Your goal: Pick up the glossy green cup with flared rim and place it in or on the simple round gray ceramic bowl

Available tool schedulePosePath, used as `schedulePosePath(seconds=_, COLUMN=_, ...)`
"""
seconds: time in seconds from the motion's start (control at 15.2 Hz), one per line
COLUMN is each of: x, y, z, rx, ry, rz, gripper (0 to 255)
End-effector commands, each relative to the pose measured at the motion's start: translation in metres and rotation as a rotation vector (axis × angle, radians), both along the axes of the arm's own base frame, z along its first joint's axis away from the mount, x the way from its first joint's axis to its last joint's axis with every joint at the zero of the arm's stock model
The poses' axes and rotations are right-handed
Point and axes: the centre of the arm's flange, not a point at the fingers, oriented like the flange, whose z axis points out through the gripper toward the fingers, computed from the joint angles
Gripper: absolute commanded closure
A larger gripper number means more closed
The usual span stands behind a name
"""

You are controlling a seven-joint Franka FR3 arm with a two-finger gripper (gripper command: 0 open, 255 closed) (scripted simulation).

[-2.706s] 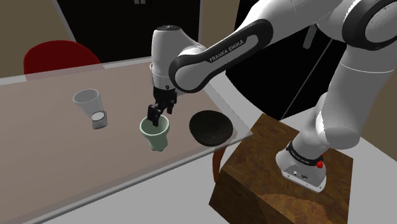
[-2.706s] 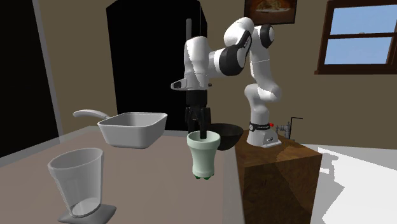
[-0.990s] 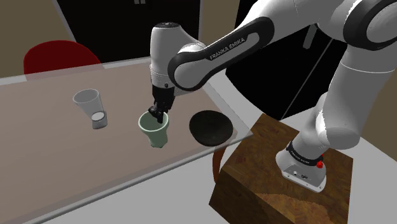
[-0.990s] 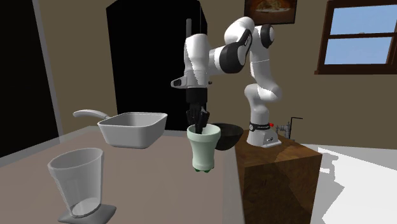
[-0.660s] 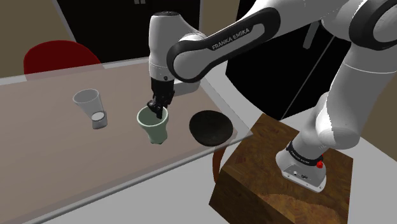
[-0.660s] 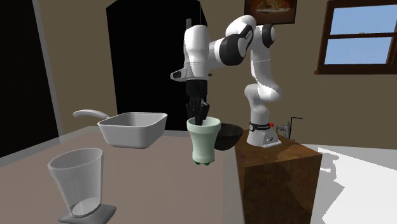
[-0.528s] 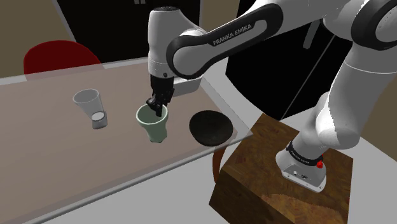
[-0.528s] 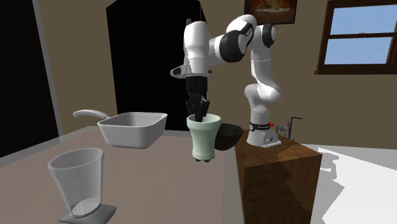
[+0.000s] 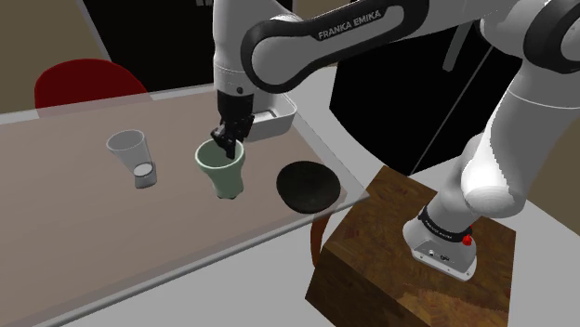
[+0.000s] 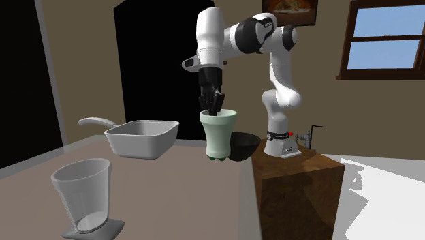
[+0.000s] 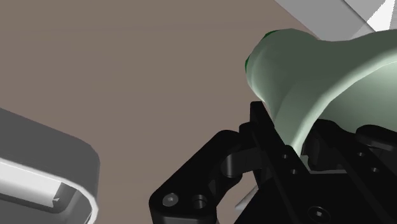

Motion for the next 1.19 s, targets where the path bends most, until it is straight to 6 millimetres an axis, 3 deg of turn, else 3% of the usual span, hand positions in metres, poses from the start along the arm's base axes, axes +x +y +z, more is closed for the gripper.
schedulePosePath(seconds=0.0, x=0.000, y=0.001, z=0.011, rx=0.000, ry=0.000, rz=0.000, gripper=255)
schedulePosePath(seconds=0.73, x=0.000, y=0.001, z=0.066, rx=0.000, ry=0.000, rz=0.000, gripper=255)
schedulePosePath(seconds=1.12, x=-0.051, y=-0.059, z=0.079, rx=0.000, ry=0.000, rz=0.000, gripper=255)
